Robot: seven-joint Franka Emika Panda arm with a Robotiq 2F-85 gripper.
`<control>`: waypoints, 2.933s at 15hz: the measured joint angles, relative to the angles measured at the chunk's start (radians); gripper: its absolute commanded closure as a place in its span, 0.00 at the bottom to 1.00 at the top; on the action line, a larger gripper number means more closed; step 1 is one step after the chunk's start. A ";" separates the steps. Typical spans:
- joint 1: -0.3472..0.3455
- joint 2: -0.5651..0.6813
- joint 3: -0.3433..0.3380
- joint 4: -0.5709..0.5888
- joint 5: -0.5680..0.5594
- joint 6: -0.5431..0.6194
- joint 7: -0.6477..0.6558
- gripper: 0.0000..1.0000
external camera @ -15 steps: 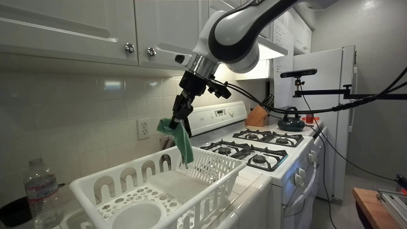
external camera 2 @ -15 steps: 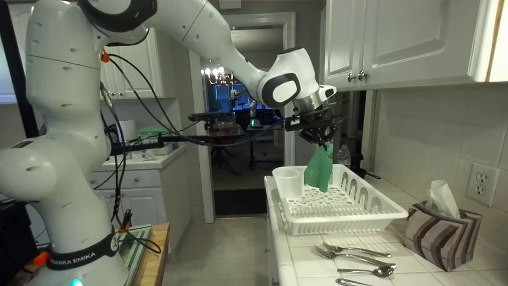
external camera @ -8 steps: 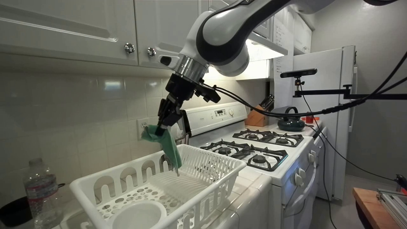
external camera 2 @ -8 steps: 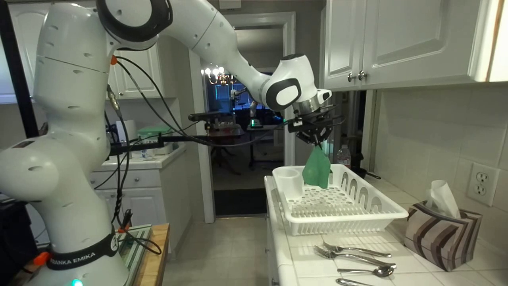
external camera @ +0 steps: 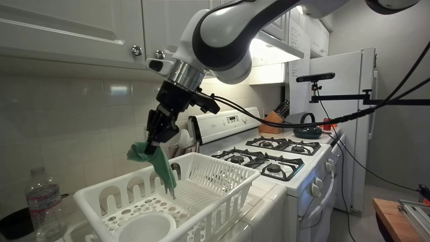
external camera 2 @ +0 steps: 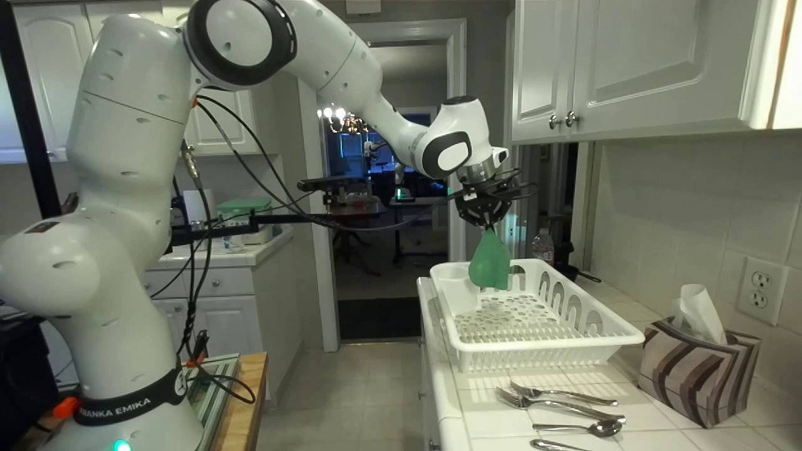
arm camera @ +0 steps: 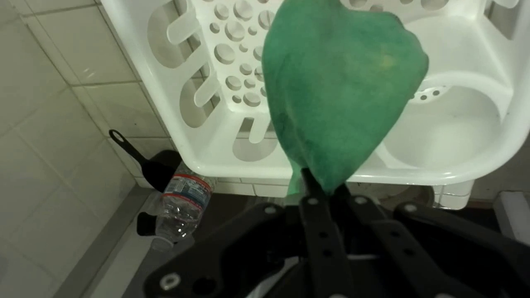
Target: Put the green rag on the left corner of the white basket
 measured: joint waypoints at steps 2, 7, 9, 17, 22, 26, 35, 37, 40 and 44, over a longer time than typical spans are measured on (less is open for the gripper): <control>0.005 0.027 0.012 0.029 -0.004 -0.001 -0.042 0.98; 0.011 0.094 0.036 0.114 -0.009 -0.034 -0.158 0.98; 0.020 0.117 0.038 0.148 -0.021 -0.055 -0.201 0.98; 0.057 0.194 0.038 0.243 -0.043 -0.123 -0.337 0.98; 0.074 0.225 0.038 0.275 -0.046 -0.134 -0.405 0.98; 0.092 0.240 0.038 0.300 -0.047 -0.137 -0.427 0.98; 0.126 0.253 0.023 0.309 -0.081 -0.137 -0.427 0.46; 0.128 0.256 0.020 0.310 -0.089 -0.137 -0.427 0.31; 0.129 0.262 0.018 0.313 -0.097 -0.137 -0.427 0.11; 0.135 0.267 0.009 0.319 -0.100 -0.140 -0.422 0.00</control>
